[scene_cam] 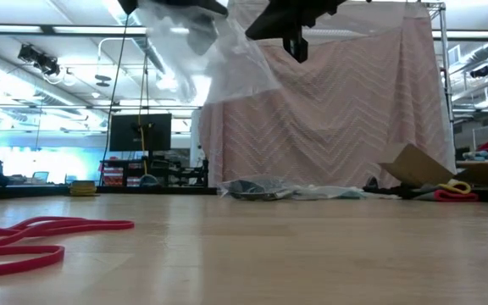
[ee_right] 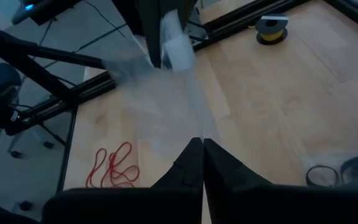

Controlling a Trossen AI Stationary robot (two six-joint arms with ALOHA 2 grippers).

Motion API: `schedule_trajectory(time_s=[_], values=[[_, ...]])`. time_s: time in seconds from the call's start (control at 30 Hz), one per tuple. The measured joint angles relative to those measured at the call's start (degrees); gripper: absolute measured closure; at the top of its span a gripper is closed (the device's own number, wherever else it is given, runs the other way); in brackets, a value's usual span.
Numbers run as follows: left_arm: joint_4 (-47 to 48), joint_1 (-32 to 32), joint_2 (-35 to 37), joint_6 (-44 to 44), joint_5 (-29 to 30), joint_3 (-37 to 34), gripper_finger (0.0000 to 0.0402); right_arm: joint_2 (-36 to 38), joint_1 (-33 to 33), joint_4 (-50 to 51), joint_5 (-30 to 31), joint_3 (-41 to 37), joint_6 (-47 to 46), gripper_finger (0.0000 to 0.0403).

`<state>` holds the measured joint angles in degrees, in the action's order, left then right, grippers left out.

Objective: Sort rubber bands
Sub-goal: Open the transparent zip bag

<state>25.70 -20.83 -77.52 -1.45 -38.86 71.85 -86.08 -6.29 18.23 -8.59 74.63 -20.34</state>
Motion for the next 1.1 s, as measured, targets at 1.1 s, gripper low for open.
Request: schedule_trajectory(time_s=[1.1], values=[[3.67,0.34,-0.10,-3.21,0.75,0.00,0.0401,-0.06,-0.08,-0.26,-2.00,-0.04,0.44,0.0403]])
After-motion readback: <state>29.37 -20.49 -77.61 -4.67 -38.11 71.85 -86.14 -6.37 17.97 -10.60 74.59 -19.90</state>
